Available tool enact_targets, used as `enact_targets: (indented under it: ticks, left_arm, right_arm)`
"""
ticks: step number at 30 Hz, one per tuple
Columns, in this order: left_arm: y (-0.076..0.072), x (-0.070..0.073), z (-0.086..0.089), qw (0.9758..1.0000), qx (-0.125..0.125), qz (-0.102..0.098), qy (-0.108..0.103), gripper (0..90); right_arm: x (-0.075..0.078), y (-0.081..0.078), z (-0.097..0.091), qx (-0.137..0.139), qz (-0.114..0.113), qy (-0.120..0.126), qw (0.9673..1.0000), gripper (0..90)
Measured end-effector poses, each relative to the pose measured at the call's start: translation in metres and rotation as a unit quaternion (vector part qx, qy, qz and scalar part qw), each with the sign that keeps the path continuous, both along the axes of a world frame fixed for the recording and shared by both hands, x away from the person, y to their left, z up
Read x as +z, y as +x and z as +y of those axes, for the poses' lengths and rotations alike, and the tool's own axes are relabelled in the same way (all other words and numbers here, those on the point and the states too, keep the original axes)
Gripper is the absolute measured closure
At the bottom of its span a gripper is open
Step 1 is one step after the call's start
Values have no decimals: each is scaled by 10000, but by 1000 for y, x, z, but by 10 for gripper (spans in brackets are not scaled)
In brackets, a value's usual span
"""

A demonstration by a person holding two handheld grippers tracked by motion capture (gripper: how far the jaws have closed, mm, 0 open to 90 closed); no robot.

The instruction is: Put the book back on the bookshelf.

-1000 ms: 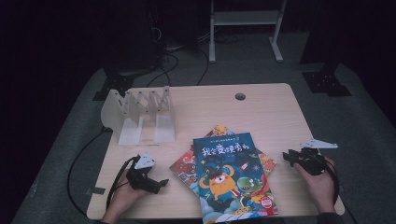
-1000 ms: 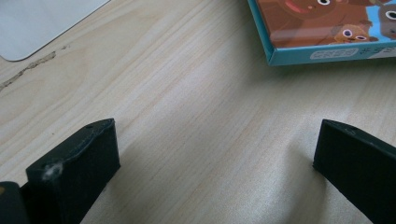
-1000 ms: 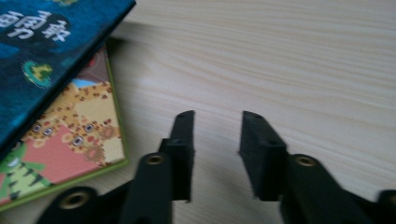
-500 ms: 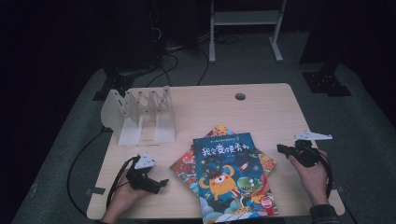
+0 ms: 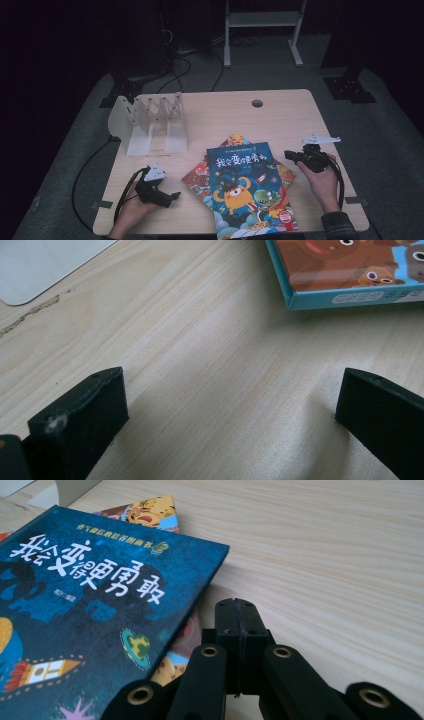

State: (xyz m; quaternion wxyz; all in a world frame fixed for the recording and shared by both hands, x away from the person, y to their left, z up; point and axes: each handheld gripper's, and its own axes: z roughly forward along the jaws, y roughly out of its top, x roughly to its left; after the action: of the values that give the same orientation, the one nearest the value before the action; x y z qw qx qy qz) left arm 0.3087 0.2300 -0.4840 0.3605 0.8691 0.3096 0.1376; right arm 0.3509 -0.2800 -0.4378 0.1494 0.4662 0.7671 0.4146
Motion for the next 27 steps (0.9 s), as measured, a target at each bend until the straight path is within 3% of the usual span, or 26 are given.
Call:
enact_targets:
  ticks: [16,19,27]
  left_arm:
    - [0,0,0,10000,1,0,-1,0]
    - [0,0,0,10000,0,0,-1,0]
    - [0,0,0,10000,1,0,-2,0]
  right_arm:
    - [-11,22,28,284,229,-12,9993,896]
    - [-12,25,32,274,215,-128,9993,896]
    - [-13,32,41,318,282,-13,9991,896]
